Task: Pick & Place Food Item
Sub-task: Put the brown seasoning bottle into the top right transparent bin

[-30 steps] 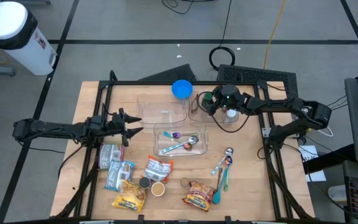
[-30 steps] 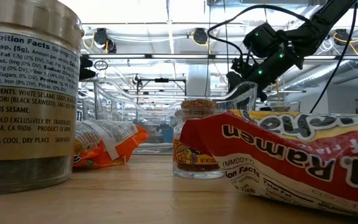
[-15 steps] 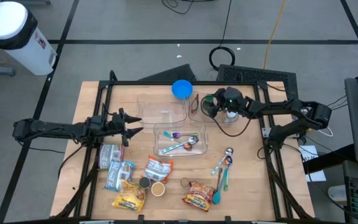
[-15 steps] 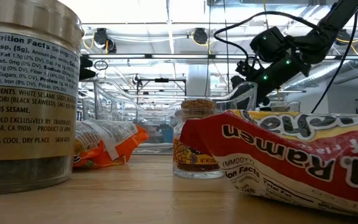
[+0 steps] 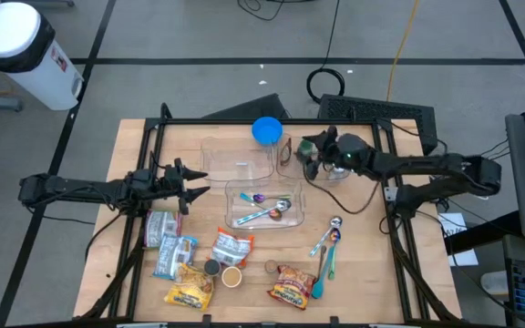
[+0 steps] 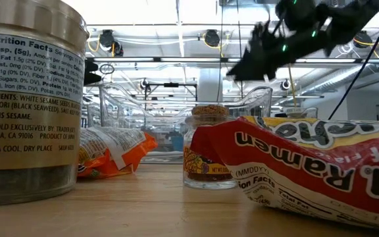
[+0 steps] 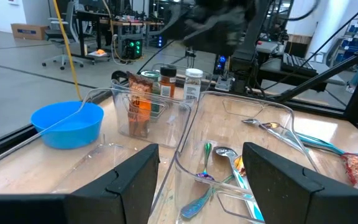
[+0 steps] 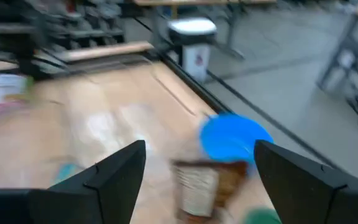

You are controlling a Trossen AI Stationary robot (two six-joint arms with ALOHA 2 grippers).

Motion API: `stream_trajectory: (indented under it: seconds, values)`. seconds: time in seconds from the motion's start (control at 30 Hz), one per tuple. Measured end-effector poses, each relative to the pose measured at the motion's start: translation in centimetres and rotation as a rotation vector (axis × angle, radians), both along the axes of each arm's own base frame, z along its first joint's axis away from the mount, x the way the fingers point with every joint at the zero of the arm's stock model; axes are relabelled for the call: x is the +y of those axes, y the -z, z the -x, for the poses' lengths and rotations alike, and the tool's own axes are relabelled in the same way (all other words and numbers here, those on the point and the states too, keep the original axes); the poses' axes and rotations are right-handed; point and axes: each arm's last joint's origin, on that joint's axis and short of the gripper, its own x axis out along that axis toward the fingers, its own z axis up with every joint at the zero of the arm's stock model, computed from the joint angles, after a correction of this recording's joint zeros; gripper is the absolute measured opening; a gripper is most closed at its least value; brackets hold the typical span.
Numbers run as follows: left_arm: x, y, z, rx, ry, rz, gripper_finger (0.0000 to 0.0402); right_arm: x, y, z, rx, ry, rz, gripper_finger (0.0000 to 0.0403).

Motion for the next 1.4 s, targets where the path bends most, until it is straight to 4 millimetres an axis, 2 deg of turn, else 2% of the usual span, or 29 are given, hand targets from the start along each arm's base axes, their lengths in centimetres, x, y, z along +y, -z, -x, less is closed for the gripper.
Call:
stream_trajectory:
  seconds: [0.13,0.3,0.47,0.63,0.8,0.97,1.4]
  values:
    - [0.0,0.0,0.0,0.0,0.0,0.0,0.0241,4.2,-2.5,-1.2,-0.005,-0.127,0.058,0.0295]
    - [0.0,0.0,0.0,0.0,0.0,0.0,0.0241,11.1,-4.7,-3.2,0.101,-0.288,0.079,0.0295]
    - [0.0,0.0,0.0,0.0,0.0,0.0,0.0241,17.8,-4.8,-5.6,0.3,-0.398,0.057,0.0295]
    - [0.0,0.0,0.0,0.0,0.0,0.0,0.0241,22.6,-3.0,-8.3,0.409,-0.486,0.009,0.0295]
    - [0.0,0.0,0.0,0.0,0.0,0.0,0.0241,25.2,0.0,-10.3,0.468,-0.576,-0.015,0.0295]
    - [0.0,0.0,0.0,0.0,0.0,0.0,0.0241,26.2,2.7,-11.4,0.492,-0.628,-0.038,0.0295]
    - [0.0,0.0,0.0,0.0,0.0,0.0,0.0241,27.9,6.5,-11.5,0.599,-0.682,-0.055,0.0277]
